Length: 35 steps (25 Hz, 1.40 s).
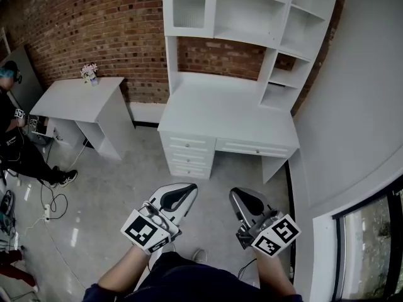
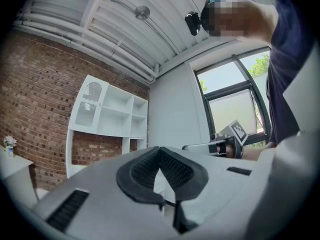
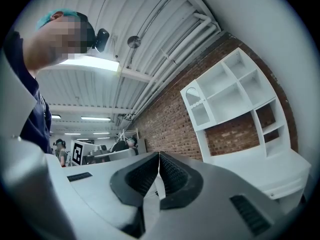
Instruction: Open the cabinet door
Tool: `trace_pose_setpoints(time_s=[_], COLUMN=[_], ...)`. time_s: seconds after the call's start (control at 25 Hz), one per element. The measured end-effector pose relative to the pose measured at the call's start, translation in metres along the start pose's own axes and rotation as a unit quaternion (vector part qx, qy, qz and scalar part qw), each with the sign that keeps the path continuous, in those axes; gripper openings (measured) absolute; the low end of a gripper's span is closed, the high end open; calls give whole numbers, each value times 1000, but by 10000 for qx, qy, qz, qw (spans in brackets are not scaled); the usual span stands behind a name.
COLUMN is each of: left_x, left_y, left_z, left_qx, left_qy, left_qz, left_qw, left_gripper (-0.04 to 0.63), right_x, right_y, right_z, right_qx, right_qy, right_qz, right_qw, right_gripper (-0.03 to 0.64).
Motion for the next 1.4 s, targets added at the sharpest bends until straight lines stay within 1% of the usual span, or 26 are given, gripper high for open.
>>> trace_pose_setpoints(time_s=[0.2,0.36,0.68,0.96,1.4], left_x=[-2,-5,-9,-25,-52], left_y=[2,3,6,7,3], left_z=[8,10,-12,-57,-156], left_qx=[-39,-64,3,106,222], left_qy=[-71,-104,-225,-181,-106], left_qz=[-109,-97,-43,11,69], left_qw=[9999,9999,9997,9998,9997], left_gripper=[8,8,8,8,8], right_x=[7,7,-13,-54,-140], right_y=[1,5,5,9,14], right_z=[3,9,19,41,78], right_qx=[-98,-158,-132,-137,-100], right_qy=[-116,-147,-241,-184,-49], right_qz=[81,95,67,-12,-137], right_qw=[9999,9997,9996,9997,9998], right_gripper=[26,28,27,26,26])
Point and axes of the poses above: the fingertips, and each gripper's own axes: x backward along the fingers, z to its right, y out of its underside, the point moved 8 cm from there along x, backward along the fingers, and after that the axes turned 6 degrees about x, right-handed, at the moved point
